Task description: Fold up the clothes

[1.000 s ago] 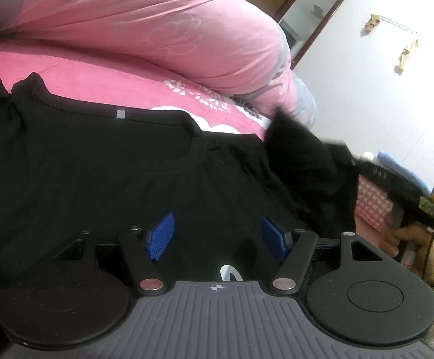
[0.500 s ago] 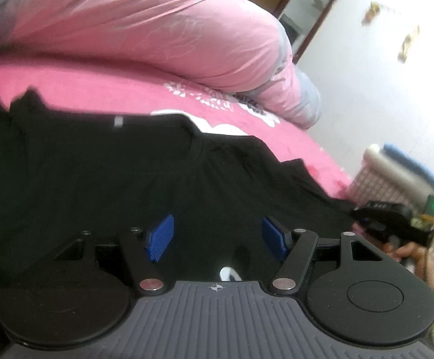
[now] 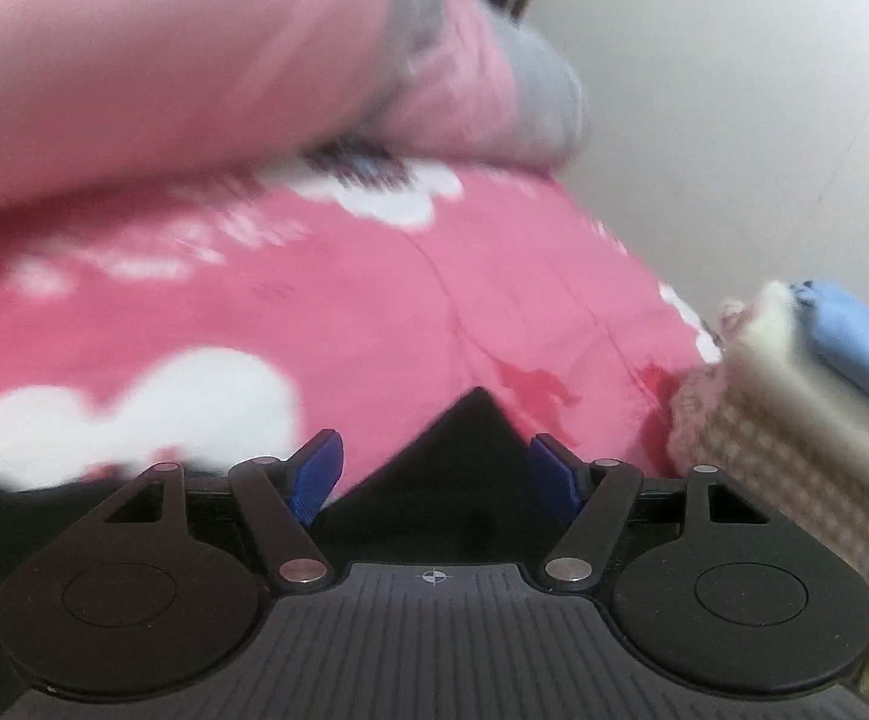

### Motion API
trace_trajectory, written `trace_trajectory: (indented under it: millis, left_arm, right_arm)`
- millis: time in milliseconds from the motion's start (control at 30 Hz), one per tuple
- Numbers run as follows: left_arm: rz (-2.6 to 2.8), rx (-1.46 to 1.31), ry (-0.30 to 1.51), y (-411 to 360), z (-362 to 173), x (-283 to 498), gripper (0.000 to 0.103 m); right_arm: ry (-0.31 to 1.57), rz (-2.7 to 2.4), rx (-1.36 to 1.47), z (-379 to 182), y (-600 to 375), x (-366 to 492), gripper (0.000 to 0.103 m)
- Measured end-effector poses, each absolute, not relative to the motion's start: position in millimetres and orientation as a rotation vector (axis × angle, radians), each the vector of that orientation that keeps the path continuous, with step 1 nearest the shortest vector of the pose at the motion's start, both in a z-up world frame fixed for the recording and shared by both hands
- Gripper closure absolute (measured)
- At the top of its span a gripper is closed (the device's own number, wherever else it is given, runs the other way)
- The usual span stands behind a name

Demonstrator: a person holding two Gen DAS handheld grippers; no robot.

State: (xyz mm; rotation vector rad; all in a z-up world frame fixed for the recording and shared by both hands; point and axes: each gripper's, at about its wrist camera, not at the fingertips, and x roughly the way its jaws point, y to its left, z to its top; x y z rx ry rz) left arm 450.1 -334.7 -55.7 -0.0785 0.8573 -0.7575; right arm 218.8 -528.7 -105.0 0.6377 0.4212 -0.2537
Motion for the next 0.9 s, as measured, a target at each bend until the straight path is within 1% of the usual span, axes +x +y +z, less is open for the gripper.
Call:
trace_trajectory:
  millis: [67, 133, 233, 333, 400, 433, 467, 500, 533, 567, 600, 633, 667, 833, 900]
  left_arm:
    - [-0.749, -0.096, 0.913, -350, -65, 466, 0.034]
    - [-0.739, -0.073, 0.925, -363, -70, 473, 0.034]
    - [-0.743, 0.017, 0.898, -375, -72, 474, 0.034]
    - [-0.746, 0.108, 0.87, -387, -74, 475, 0.038]
    - [-0.749, 0.161, 0.851, -395, -76, 475, 0.044]
    - [-0.75, 0.176, 0.842, -398, -76, 475, 0.048]
    - [-0.751, 0.189, 0.834, -400, -78, 474, 0.057]
    - [-0.751, 0.203, 0.825, -403, -79, 473, 0.059]
    - [-0.752, 0.216, 0.816, -405, -81, 472, 0.068]
    - [-0.753, 0.229, 0.807, -408, -83, 471, 0.079]
    - [-0.755, 0.242, 0.794, -410, -83, 469, 0.083]
    - [-0.761, 0.248, 0.775, -411, -83, 466, 0.094]
    - [-0.767, 0.247, 0.753, -411, -81, 463, 0.101]
    - [-0.807, 0.201, 0.611, -416, -65, 450, 0.102]
    - [-0.816, 0.2, 0.591, -423, -65, 450, 0.102]
  right_arm:
    - [0.419, -0.247, 0.637, -105, -529, 220, 0.096]
    - [0.418, -0.243, 0.637, -105, -528, 220, 0.096]
    - [0.419, -0.24, 0.635, -105, -528, 220, 0.096]
    - [0.421, -0.241, 0.633, -105, -528, 220, 0.095]
    - [0.422, -0.241, 0.633, -105, -528, 220, 0.095]
    - [0.423, -0.242, 0.632, -105, -528, 220, 0.095]
    - [0.423, -0.242, 0.632, -105, -528, 220, 0.095]
    - [0.424, -0.243, 0.632, -105, -527, 220, 0.095]
    - [0.424, -0.243, 0.632, -105, -527, 221, 0.095]
    - [0.424, -0.244, 0.631, -105, -527, 221, 0.095]
    - [0.425, -0.245, 0.63, -105, -527, 221, 0.095]
    - [0.424, -0.245, 0.63, -105, -526, 221, 0.095]
    - [0.423, -0.246, 0.629, -105, -526, 221, 0.096]
    - [0.377, -0.286, 0.628, -101, -526, 211, 0.097]
    - [0.379, -0.299, 0.623, -100, -525, 210, 0.097]
